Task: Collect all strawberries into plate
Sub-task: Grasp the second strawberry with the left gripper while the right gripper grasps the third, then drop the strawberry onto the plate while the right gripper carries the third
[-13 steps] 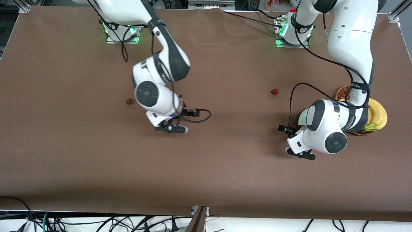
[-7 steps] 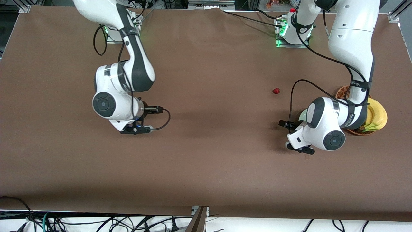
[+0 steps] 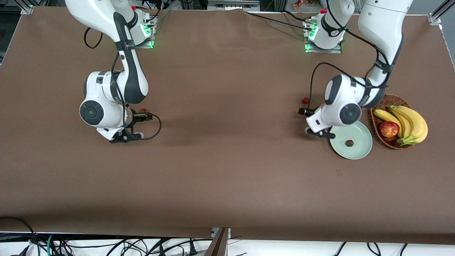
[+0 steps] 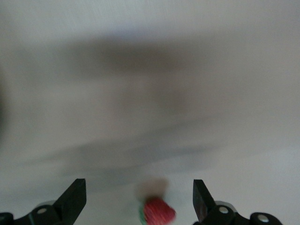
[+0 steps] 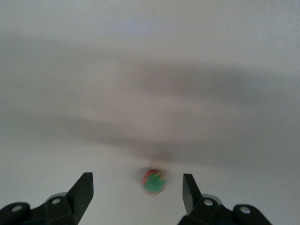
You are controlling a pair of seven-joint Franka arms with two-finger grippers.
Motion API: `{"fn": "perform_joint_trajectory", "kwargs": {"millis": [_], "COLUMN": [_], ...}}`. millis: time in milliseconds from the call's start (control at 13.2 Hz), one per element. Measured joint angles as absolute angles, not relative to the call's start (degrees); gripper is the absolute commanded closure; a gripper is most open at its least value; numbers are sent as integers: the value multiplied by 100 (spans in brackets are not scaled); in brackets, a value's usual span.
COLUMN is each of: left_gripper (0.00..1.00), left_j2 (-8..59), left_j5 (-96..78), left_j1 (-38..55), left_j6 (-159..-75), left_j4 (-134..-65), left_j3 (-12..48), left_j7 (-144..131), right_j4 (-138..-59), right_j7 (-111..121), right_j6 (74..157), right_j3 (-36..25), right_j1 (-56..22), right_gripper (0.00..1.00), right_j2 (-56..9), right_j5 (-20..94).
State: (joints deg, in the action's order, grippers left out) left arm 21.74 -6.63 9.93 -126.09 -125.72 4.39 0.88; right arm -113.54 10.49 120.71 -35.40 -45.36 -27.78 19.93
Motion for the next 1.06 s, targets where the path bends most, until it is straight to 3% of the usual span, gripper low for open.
{"fn": "perform_joint_trajectory", "kwargs": {"millis": [228, 608, 760, 836, 912, 1064], "left_gripper": [0, 0, 0, 0, 8, 10], "left_j2": [1691, 1404, 1408, 1410, 1414, 1424], "left_j5": [-663, -663, -663, -663, -663, -663], "left_j1": [1012, 1013, 1029, 1062, 1095, 1111], "left_j6": [-12736, -13985, -14269, -14321, -14353, -14392], "left_j4": [-13281, -14203, -14351, -14367, -14371, -14374], "left_j3": [537, 716, 897, 931, 938, 939], "left_j7": [-9, -328, -583, -653, -678, -710], "right_j4": [-12147, -12402, -12455, -12467, -12481, -12519], "right_j7": [1227, 1227, 1227, 1227, 1227, 1227], "right_j6": [12975, 12976, 12976, 12976, 12976, 12976], "right_j3": [-3532, -3520, -3508, -3499, -3492, -3487], "right_j1": [-4555, -4597, -4599, -4600, -4600, -4601], "right_gripper": [16, 16, 24, 35, 40, 41], "right_j2": [-2753, -2715, -2715, -2715, -2715, -2715], "right_j5": [1993, 2195, 2332, 2397, 2421, 2436]}}
